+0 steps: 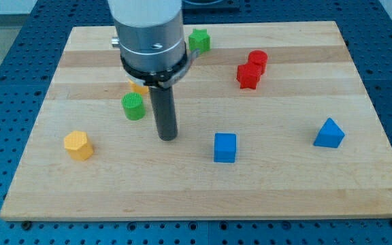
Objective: Adjust the yellow blocks and the green blocks to form a diagonal line
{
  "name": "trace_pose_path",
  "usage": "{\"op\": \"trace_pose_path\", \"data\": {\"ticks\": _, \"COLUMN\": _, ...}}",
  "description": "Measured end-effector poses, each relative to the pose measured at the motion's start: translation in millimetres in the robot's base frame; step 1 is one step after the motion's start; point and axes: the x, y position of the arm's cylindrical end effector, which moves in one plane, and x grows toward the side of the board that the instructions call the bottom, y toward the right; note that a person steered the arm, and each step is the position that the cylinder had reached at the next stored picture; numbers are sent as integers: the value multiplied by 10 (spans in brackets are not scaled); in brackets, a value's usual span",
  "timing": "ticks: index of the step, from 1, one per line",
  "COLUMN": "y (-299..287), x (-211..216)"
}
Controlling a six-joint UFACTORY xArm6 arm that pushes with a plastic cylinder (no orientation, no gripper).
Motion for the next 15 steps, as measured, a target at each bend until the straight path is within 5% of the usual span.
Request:
{"op": "trace_pose_path", "data": {"ticks": 3, "y": -1184, "x": -344}}
{"op": "trace_pose_path", "data": {"ticks": 6, "y": -133, "x": -1085}}
{"op": "trace_pose_path", "data": {"ticks": 8, "y": -580, "x": -1029}}
{"op": "trace_pose_path", "data": {"ticks": 10, "y": -412, "x": -1474}}
{"op": "trace_pose_path", "data": {"ticks": 12, "y": 64, "x": -1477}}
{"op": "trace_pose_path", "data": {"ticks": 15, "y": -36, "x": -2431}}
